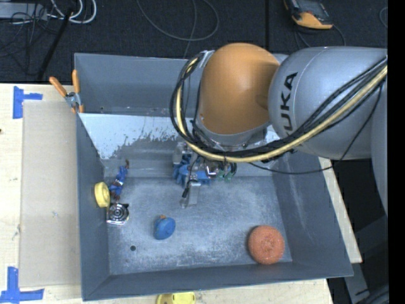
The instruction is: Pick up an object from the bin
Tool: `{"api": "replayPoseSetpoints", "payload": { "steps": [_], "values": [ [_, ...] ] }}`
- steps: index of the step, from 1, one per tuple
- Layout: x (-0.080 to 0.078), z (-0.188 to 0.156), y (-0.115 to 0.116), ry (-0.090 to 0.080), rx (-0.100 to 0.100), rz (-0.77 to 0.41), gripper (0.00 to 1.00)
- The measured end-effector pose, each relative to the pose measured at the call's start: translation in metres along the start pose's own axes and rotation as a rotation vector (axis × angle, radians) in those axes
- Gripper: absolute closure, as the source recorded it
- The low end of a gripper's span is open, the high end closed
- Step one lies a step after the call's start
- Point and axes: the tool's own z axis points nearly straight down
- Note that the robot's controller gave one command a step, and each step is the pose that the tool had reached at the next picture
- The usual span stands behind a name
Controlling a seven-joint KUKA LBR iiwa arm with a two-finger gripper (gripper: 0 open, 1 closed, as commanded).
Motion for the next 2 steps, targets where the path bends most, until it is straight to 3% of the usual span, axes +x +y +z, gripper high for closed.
{"api": "replayPoseSetpoints", "payload": {
  "steps": [1, 2],
  "values": [
    [-0.001, -0.005, -0.001, -0.008, -0.001, 0.003, 0.0],
    [-0.006, 0.031, -0.017, -0.012, -0.001, -0.063, 0.0]
  ]
}}
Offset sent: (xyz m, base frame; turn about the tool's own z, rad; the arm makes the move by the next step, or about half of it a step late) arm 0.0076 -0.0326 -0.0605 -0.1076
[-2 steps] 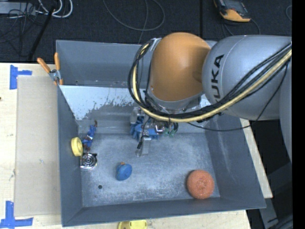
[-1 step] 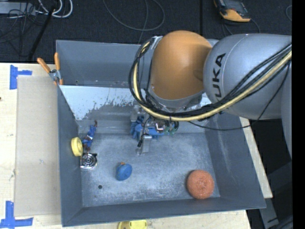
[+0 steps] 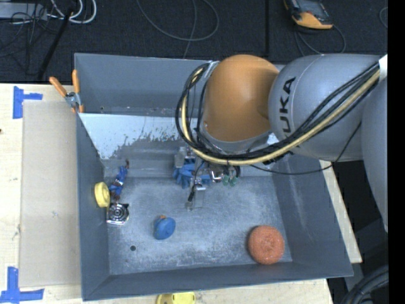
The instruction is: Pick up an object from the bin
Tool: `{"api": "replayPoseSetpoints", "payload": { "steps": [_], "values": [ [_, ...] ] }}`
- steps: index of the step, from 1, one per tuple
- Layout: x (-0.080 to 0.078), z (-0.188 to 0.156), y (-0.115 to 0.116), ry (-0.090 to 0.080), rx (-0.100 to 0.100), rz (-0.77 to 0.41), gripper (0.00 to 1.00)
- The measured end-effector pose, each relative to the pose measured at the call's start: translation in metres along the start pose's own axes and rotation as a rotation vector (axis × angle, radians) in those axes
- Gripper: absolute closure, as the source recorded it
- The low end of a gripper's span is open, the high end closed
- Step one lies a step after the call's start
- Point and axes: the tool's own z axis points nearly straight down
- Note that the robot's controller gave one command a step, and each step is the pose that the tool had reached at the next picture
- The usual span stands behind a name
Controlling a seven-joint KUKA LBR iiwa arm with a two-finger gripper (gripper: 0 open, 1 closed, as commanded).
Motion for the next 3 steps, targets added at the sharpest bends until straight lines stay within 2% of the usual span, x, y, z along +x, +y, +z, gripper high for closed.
{"api": "replayPoseSetpoints", "payload": {
  "steps": [1, 2, 3],
  "values": [
    [-0.003, 0.044, -0.022, 0.004, 0.001, 0.035, 0.0],
    [-0.016, 0.062, -0.024, 0.002, 0.0, -0.115, 0.0],
    [0.01, 0.091, -0.003, 0.002, 0.001, -0.092, 0.0]
  ]
}}
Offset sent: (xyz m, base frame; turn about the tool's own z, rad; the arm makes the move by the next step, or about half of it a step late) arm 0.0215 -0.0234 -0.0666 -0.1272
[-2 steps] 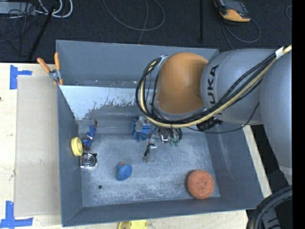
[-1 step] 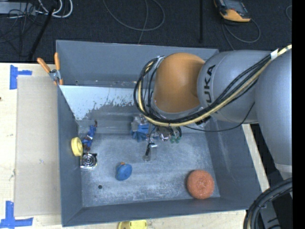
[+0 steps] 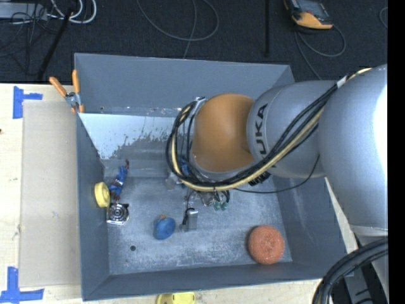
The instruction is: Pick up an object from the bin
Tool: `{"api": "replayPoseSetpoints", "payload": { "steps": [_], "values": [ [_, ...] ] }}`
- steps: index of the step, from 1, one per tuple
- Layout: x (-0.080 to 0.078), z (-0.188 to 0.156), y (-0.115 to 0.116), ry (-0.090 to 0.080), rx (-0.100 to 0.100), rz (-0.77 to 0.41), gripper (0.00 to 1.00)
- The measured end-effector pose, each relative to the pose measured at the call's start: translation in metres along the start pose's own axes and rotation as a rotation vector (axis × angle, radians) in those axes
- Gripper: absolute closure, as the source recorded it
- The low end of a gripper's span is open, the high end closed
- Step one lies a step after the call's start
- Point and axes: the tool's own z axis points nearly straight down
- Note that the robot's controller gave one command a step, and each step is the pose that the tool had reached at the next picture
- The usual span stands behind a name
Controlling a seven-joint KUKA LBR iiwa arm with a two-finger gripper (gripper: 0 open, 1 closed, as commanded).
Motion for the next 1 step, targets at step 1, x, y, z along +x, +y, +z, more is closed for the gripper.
{"api": "replayPoseSetpoints", "payload": {
  "steps": [1],
  "values": [
    [0.0195, 0.0175, 0.0156, 0.006, 0.0, -0.088, 0.0]
  ]
}}
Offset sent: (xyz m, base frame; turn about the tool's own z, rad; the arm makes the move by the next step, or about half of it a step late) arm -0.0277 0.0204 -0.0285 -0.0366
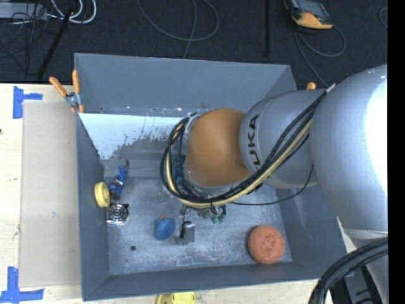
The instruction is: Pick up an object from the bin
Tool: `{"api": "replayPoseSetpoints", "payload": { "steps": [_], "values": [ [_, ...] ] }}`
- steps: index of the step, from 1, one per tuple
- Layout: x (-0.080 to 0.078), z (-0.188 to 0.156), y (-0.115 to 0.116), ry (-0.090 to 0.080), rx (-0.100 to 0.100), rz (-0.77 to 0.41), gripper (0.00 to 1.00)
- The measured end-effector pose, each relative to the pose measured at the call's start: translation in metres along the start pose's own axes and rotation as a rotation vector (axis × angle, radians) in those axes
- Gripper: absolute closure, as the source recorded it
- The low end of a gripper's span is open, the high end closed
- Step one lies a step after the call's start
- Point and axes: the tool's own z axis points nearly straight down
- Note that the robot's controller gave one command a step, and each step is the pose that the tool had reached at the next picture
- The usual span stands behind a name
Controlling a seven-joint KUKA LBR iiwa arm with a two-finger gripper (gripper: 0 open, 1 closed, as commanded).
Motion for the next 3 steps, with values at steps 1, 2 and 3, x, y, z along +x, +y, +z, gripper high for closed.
{"api": "replayPoseSetpoints", "payload": {
  "steps": [1, 2, 3],
  "values": [
    [0.0041, 0.0115, 0.0093, -0.002, 0.0, 0.053, 1.0],
    [0.0041, 0.0115, 0.009, -0.002, -0.001, 0.054, 0.0],
    [0.0041, 0.0116, 0.0087, -0.002, -0.001, 0.055, 0.0]
  ]
}}
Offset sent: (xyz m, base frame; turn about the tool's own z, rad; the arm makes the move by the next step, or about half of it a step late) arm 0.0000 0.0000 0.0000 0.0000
